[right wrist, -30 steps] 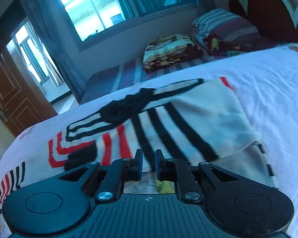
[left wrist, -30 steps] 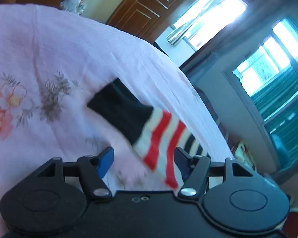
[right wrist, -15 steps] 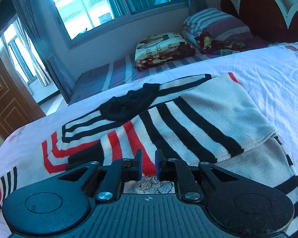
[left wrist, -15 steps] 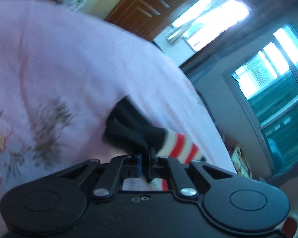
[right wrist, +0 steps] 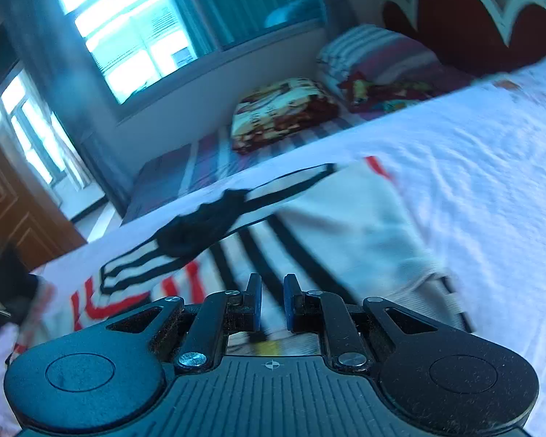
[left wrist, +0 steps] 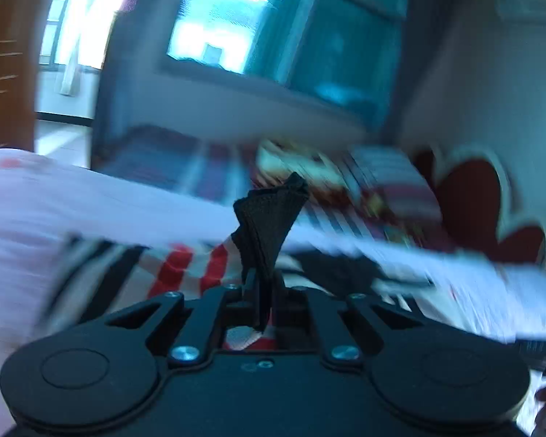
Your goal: Fold small clothes
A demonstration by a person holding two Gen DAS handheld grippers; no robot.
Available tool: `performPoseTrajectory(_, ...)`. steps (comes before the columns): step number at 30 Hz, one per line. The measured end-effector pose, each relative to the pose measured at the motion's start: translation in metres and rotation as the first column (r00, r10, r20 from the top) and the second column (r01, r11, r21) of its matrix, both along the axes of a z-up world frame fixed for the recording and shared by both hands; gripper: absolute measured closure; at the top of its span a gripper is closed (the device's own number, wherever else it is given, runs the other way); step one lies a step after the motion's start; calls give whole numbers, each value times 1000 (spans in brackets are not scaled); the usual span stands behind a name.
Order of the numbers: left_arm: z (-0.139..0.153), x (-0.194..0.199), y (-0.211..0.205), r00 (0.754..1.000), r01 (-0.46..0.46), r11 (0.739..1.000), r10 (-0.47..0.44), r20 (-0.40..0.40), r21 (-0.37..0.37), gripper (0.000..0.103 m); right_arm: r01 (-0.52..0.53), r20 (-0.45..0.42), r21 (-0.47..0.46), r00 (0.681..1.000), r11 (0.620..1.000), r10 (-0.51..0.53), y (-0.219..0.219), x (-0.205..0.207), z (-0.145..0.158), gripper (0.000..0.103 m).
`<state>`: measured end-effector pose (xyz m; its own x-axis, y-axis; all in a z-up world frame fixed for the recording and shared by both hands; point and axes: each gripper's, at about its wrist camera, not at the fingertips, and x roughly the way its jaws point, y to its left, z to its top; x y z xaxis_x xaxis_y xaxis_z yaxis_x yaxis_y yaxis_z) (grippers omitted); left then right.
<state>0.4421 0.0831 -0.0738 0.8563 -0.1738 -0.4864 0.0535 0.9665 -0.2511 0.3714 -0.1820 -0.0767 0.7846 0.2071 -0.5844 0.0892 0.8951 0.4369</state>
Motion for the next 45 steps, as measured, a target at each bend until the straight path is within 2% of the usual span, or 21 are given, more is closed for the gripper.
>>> performPoseTrajectory(3,-22,19,-63,995,85,995,-82,-63,44,99,8,-11,38,1000,999,-8,-25,5,-3,91)
performPoseTrajectory(8,-65,43,-135,970,203,958,-167,-177,205,98,-4,-10,101,1000,995,5,-59,6,-9,90)
performPoseTrajectory(9,-72,47,-145,963,222,948,-177,-201,229,93,-7,-9,122,1000,992,9,-65,6,-11,90)
performPoseTrajectory(11,-78,41,-157,963,246,931,-202,-180,269,68,-19,-13,160,1000,987,21,-72,8,-13,90)
performPoseTrajectory(12,-76,37,-158,960,260,927,-217,-179,270,49,-29,-13,178,999,984,32,-75,9,-15,90)
performPoseTrajectory(13,-74,31,-159,960,261,926,-220,-171,273,44,-40,-14,191,999,981,43,-76,10,-16,90)
performPoseTrajectory(14,-68,22,-153,966,250,927,-218,-142,278,44,-51,-17,198,998,979,56,-75,12,-16,84)
performPoseTrajectory(15,-63,12,-143,972,230,930,-204,-117,287,44,-58,-25,204,998,977,64,-73,15,-17,65)
performPoseTrajectory(16,-59,1,-134,978,204,935,-182,-101,290,44,-55,-25,208,998,977,61,-69,15,-17,13)
performPoseTrajectory(17,-56,-9,-117,986,160,945,-141,-88,285,44,-60,7,214,998,975,60,-65,14,-16,6)
performPoseTrajectory(19,-51,-37,-85,998,48,956,-33,-59,289,44,-121,36,242,993,963,115,-53,19,-16,12)
performPoseTrajectory(20,-51,-48,-65,998,-9,954,25,-50,300,44,-134,33,263,991,955,130,-47,22,-17,29)
performPoseTrajectory(22,-58,-68,-28,990,-107,929,131,-44,354,45,-145,-9,316,988,938,156,-35,33,-26,45)
performPoseTrajectory(25,-71,-73,19,970,-170,918,221,-105,359,46,-162,-48,360,980,919,192,-14,47,-38,46)
performPoseTrajectory(29,-79,-58,39,972,-163,913,214,-101,373,46,-171,-74,326,976,930,205,13,67,-44,46)
performPoseTrajectory(30,-81,-51,41,973,-152,912,206,-104,382,46,-171,-80,287,976,943,201,19,71,-41,57)
performPoseTrajectory(31,-80,-46,42,974,-147,912,201,-104,383,47,-190,-91,240,972,952,217,26,76,-37,98)
performPoseTrajectory(34,-79,-40,47,977,-110,923,169,-130,368,68,-242,7,131,970,961,243,34,74,-6,99)
performPoseTrajectory(38,-79,-46,44,982,-68,928,126,-138,366,78,-227,201,-47,952,973,232,22,44,39,99)
performPoseTrajectory(42,-83,-45,45,983,-49,933,109,-150,358,81,-221,17,-42,975,974,222,6,53,-6,98)
performPoseTrajectory(45,-84,-45,47,984,-26,932,88,-156,360,81,-220,25,-43,975,975,221,5,41,-18,98)
